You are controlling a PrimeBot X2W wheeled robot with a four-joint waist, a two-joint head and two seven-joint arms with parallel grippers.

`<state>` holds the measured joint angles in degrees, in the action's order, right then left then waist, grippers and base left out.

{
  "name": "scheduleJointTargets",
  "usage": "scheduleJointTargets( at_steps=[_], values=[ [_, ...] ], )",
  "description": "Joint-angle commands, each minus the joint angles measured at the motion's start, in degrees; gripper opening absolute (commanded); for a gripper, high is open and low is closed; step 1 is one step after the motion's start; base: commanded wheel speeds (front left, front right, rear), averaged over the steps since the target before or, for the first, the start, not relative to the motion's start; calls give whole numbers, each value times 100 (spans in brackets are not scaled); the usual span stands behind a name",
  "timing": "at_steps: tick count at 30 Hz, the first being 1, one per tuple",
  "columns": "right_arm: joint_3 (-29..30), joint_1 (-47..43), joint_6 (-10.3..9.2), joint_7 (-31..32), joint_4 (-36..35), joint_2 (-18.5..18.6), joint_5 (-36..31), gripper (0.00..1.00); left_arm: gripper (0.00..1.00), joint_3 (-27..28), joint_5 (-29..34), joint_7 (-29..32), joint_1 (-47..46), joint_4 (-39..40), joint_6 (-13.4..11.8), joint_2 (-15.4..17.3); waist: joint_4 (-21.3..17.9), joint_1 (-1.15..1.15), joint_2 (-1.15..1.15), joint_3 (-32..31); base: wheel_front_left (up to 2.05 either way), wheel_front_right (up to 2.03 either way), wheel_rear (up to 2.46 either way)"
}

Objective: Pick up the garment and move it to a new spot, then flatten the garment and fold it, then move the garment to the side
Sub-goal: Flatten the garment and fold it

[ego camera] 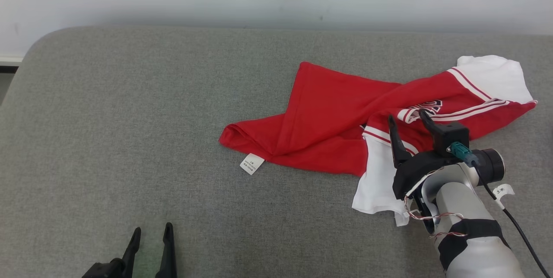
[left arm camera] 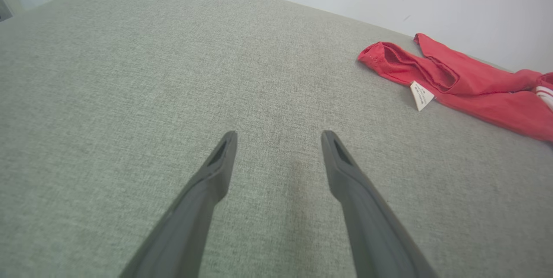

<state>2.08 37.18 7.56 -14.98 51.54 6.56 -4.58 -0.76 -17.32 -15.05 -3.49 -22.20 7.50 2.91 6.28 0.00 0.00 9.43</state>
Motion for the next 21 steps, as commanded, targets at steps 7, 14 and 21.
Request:
scheduleJointTargets(
  at_steps=[7,14,21],
  values=[
    [187,135,-16,-25,237,-31,-217,49,100,47,-19,-17,-85,46,-3,-3,36,0,0,106,0,0,0],
    [231,80,-16,-25,123,-78,-160,0,100,72,-5,-17,-55,75,-3,-2,-116,0,0,53,0,0,0],
    [157,-107,-16,-25,-57,-34,-35,0,100,122,11,-17,51,37,-3,-3,-353,0,0,-73,0,0,0]
  ],
)
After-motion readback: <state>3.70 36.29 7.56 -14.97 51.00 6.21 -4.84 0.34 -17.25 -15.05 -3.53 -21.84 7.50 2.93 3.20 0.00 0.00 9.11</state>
